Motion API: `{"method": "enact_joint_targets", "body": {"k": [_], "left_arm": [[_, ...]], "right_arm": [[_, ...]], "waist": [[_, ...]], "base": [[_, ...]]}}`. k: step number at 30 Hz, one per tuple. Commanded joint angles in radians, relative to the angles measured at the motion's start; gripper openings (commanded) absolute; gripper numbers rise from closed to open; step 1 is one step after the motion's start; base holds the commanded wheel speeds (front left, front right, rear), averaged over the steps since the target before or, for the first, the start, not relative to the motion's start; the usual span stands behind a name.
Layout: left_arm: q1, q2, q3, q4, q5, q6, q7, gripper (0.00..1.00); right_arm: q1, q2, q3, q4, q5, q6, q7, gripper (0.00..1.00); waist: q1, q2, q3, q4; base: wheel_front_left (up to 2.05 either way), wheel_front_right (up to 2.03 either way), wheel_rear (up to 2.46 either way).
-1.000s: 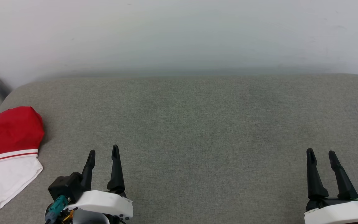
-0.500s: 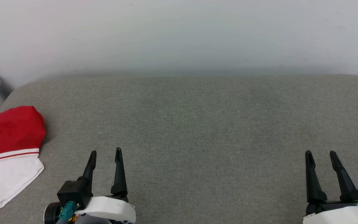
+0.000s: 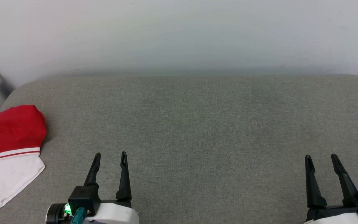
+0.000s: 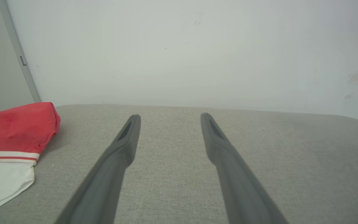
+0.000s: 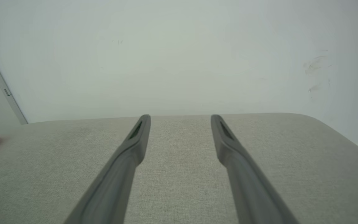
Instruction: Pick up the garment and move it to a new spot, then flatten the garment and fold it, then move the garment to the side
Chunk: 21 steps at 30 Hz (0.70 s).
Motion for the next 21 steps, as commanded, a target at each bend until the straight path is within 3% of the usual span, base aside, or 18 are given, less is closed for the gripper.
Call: {"method": "enact_joint_targets", "body": {"k": [1, 16, 21], "left_arm": [[0.013, 0.000, 0.002, -0.001, 0.026, -0.001, -0.010, 1.00], [0.027, -0.012, 0.010, 0.018, 0.101, -0.010, -0.035, 1.00], [0.026, -0.014, 0.016, 0.030, 0.084, -0.019, -0.032, 1.00]], "right_arm": [[0.009, 0.001, -0.002, -0.012, -0.024, 0.000, -0.009, 1.00], [0.032, 0.001, 0.005, -0.021, -0.088, 0.000, -0.033, 1.00], [0.033, 0.001, 0.003, -0.013, -0.061, 0.000, -0.033, 1.00]], "waist": [[0.0000, -0.0001, 0.001, 0.000], [0.0000, -0.0001, 0.001, 0.002], [0.0000, -0.0001, 0.002, 0.002]], "base": [[0.00, 0.00, 0.00], [0.00, 0.00, 0.00], [0.00, 0.00, 0.00]]}}
